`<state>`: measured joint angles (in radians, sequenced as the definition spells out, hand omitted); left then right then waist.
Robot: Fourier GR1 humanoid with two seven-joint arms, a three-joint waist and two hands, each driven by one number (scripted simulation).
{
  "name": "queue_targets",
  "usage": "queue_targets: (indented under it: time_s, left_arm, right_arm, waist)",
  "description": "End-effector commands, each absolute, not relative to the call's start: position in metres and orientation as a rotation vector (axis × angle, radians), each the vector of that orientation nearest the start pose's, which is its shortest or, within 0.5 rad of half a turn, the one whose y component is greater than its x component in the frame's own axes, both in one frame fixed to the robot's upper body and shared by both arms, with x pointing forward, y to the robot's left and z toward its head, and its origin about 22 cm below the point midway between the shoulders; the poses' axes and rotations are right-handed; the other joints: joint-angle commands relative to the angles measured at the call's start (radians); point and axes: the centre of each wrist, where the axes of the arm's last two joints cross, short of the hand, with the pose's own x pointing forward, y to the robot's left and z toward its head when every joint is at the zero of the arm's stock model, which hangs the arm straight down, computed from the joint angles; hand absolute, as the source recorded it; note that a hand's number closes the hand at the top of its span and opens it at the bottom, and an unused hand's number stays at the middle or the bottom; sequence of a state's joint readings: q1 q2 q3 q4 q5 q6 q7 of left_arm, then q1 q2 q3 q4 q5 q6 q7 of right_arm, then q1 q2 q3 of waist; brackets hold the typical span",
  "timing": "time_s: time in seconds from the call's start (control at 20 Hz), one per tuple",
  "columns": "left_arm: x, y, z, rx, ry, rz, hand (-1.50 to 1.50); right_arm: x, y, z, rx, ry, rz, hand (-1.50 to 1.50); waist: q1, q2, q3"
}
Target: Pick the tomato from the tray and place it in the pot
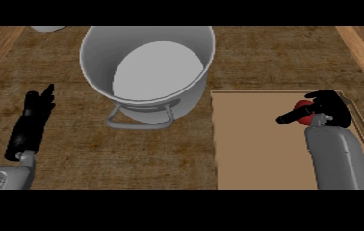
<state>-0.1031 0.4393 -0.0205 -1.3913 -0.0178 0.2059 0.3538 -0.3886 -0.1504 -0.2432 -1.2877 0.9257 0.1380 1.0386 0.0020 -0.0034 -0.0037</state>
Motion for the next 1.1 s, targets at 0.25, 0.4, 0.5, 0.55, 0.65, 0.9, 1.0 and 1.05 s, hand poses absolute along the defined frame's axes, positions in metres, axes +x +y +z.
queue_targets:
  time_s: [0.25,0.4,0.5,0.55,0.65,0.9,1.0,1.05]
  left_arm:
    - [0.269,0.336,0.029,0.536,-1.164,-0.101,0.00]
    - [0.277,0.342,0.030,0.537,-1.159,-0.101,0.00]
    - [0.263,0.318,0.027,0.528,-1.161,-0.102,0.00]
    - [0.259,0.331,0.030,0.540,-1.180,-0.108,0.00]
    - [0.266,0.330,0.034,0.528,-1.158,-0.119,0.00]
    - [0.270,0.315,0.020,0.504,-1.162,-0.131,0.00]
    - [0.266,0.334,0.025,0.510,-1.156,-0.115,0.00]
    - [0.260,0.335,0.032,0.508,-1.167,-0.108,0.00]
  right_arm:
    - [0.329,-0.293,0.031,-1.173,-0.425,0.340,1.50]
    - [0.333,-0.283,0.044,-1.225,-0.445,0.326,1.50]
    - [0.335,-0.288,0.057,-1.248,-0.463,0.315,1.50]
    - [0.334,-0.277,0.068,-1.275,-0.457,0.323,1.50]
    - [0.346,-0.271,0.081,-1.259,-0.560,0.478,1.50]
    - [0.341,-0.226,0.083,-0.994,-1.006,1.097,1.50]
    - [0.339,-0.245,0.098,-1.033,-1.084,1.195,1.50]
    - [0.331,-0.255,0.092,-1.040,-1.130,1.209,1.50]
  waist:
    - [0.003,0.004,0.004]
    - [-0.001,0.004,0.004]
    - [0.002,0.002,0.004]
    - [0.001,0.002,0.004]
    - [0.005,0.003,0.004]
    - [0.030,0.009,0.004]
    - [0.014,0.002,0.004]
    - [0.014,-0.002,0.005]
